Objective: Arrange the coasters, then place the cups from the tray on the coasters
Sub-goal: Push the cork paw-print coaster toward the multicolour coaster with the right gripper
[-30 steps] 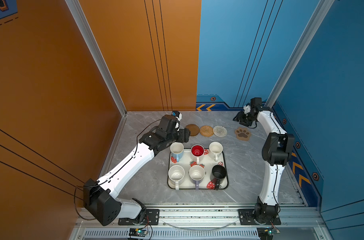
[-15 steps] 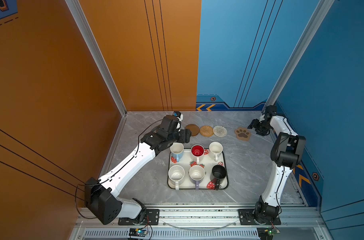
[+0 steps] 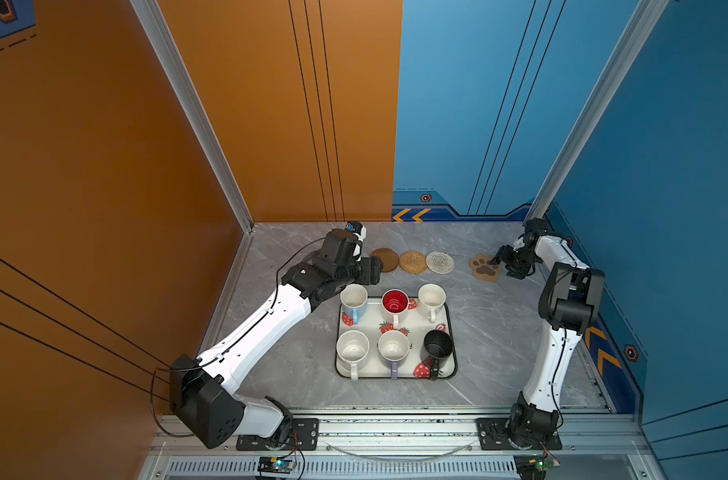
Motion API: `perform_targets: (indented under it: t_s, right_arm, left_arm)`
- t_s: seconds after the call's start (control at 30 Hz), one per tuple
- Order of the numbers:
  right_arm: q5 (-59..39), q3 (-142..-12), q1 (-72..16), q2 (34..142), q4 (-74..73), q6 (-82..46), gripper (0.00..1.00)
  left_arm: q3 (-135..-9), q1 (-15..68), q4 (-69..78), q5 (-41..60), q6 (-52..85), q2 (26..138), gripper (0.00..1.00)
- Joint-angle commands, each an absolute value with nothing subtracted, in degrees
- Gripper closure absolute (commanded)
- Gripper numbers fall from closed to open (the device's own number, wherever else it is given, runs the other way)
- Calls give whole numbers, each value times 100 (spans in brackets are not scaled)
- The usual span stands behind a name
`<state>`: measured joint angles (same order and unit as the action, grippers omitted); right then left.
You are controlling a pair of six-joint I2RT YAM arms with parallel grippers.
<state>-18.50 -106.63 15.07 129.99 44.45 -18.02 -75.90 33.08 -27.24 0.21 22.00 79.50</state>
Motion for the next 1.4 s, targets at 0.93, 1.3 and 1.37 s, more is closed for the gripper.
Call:
perform_targets:
  t_s: [0.93,1.3,1.37]
  right_arm:
    - [-2390,-10829,1017,13829,4147,-2237,41]
    - [-2399,-11030,836,14047,4137,-2371,44]
    - [-2400,-11047,818,14071,4143,-2381,44]
  left_arm:
    - [-7690,3367,-2911,-228,2197,7875,23]
    - [-7691,3366,-2962,-279,2188,7840,23]
    - [-7690,3366,-2962,-272,2188,7842,23]
